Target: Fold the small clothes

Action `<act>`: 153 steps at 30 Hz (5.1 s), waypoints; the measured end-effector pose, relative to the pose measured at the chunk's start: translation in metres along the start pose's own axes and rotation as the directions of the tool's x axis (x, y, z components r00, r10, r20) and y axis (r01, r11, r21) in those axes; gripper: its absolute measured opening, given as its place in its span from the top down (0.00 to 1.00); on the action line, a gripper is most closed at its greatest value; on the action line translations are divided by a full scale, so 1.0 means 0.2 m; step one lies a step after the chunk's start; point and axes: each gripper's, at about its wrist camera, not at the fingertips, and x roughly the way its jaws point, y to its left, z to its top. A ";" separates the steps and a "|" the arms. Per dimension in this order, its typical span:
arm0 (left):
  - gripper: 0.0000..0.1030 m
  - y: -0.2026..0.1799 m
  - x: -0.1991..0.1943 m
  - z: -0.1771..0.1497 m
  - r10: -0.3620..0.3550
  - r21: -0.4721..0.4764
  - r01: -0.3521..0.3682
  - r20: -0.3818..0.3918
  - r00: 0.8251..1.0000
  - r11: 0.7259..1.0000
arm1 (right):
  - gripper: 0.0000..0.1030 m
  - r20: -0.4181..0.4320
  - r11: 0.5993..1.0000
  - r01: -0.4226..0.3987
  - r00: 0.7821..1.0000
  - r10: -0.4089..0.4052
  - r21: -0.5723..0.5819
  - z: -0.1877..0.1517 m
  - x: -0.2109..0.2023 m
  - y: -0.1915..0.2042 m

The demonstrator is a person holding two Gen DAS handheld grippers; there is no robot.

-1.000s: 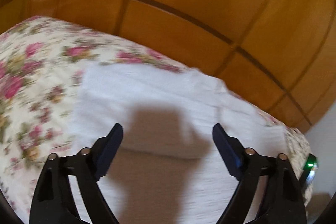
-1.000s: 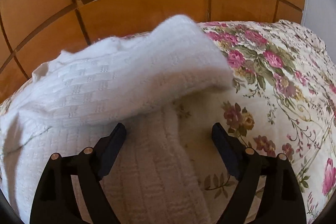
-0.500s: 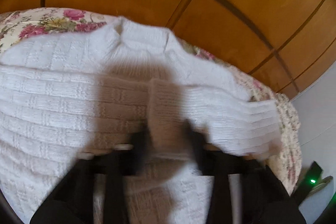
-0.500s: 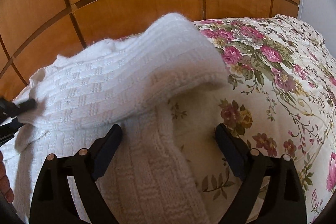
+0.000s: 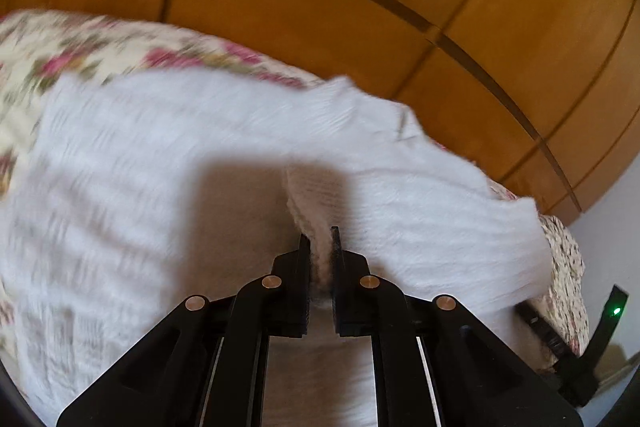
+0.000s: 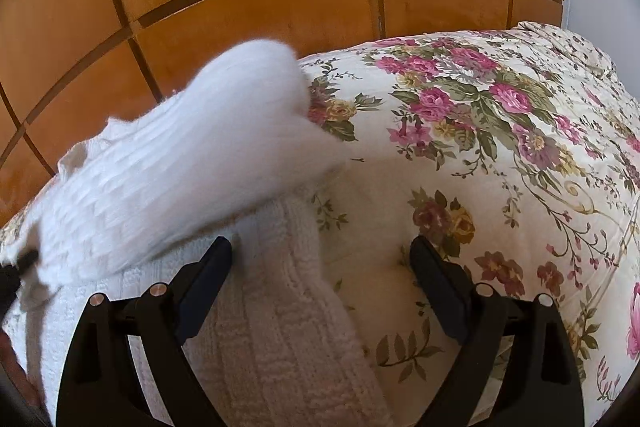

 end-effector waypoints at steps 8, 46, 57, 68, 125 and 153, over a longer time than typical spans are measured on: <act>0.93 0.17 -0.06 -0.03 -0.065 -0.156 0.075 0.070 0.995 0.985 | 0.11 -0.026 1.000 0.001 1.000 0.000 0.027 0.03 -0.01 -0.03; 0.92 0.19 -0.02 -0.03 -0.080 -0.145 0.086 0.049 0.996 0.986 | 0.02 -0.089 0.989 0.145 0.985 -0.146 -0.022 0.51 0.49 -0.03; 0.92 0.19 0.00 -0.02 -0.087 -0.145 0.093 0.045 0.995 0.985 | 0.02 -0.012 0.989 0.063 0.998 -0.062 0.130 0.45 0.29 -0.20; 0.92 0.18 -0.01 -0.03 -0.086 -0.144 0.091 0.041 0.995 0.985 | 0.02 -0.083 0.989 0.150 0.985 -0.149 0.007 0.21 0.22 -0.20; 0.51 0.58 -1.04 -0.80 -0.278 -0.067 0.273 -0.076 0.958 0.960 | 0.67 -0.175 0.706 -0.685 0.684 0.708 0.181 -0.79 -0.63 -0.54; 0.95 0.28 -1.34 -0.79 -0.528 0.052 0.529 -0.025 0.849 0.847 | 0.94 -0.021 0.434 -0.887 0.436 0.900 0.158 -0.67 -0.84 -0.43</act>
